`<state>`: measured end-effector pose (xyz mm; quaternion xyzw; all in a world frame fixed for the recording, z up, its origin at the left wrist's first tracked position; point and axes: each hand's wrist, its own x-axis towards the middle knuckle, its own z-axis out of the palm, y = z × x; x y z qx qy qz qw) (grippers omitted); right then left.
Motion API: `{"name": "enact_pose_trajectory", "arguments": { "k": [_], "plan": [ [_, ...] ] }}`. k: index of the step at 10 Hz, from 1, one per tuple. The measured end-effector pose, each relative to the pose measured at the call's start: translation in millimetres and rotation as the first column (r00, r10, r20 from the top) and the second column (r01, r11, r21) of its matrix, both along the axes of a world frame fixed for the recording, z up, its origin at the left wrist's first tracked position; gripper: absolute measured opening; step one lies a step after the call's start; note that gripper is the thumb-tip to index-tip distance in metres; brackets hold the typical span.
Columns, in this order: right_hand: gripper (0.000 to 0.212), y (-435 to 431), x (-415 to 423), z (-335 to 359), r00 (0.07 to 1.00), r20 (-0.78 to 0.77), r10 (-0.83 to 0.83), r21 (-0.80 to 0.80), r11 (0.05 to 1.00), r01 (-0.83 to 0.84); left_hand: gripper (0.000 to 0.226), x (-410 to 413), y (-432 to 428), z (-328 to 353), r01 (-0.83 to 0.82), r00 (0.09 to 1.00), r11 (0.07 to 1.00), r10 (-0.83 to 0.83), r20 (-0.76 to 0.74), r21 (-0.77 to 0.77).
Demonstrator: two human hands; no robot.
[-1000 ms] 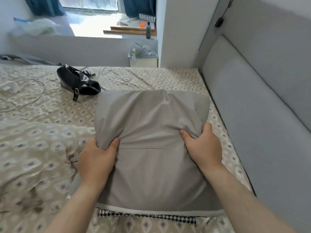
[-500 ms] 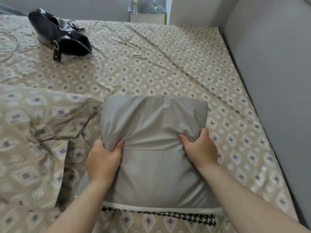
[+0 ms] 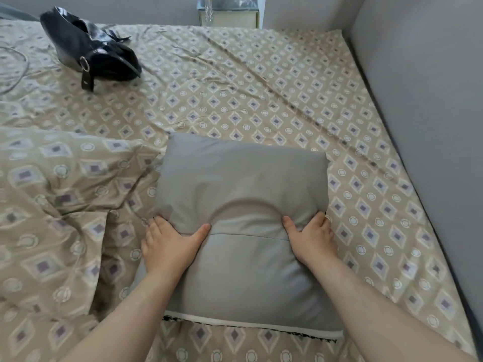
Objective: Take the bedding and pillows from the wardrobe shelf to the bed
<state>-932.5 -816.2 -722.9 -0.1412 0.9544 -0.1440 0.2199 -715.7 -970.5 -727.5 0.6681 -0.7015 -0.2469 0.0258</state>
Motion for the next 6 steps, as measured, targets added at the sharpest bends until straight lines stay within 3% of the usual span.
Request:
{"name": "enact_pose_trajectory", "arguments": {
  "k": [1,3,6],
  "plan": [
    [0.101,-2,-4,15,1.000,0.013,0.008,-0.010,1.000,-0.008,0.129,2,-2,16,0.011,1.000,1.000,-0.012,0.012,0.024],
    [0.091,-9,-4,76,0.990,0.004,0.143,-0.111,0.984,-0.141,0.112,8,-7,66,0.137,0.984,0.990,-0.140,-0.108,-0.035],
    [0.078,-43,17,235,0.947,-0.086,0.310,-0.298,0.899,-0.321,0.096,17,-31,233,0.208,0.900,0.969,-0.244,-0.361,-0.136]
  ]
}}
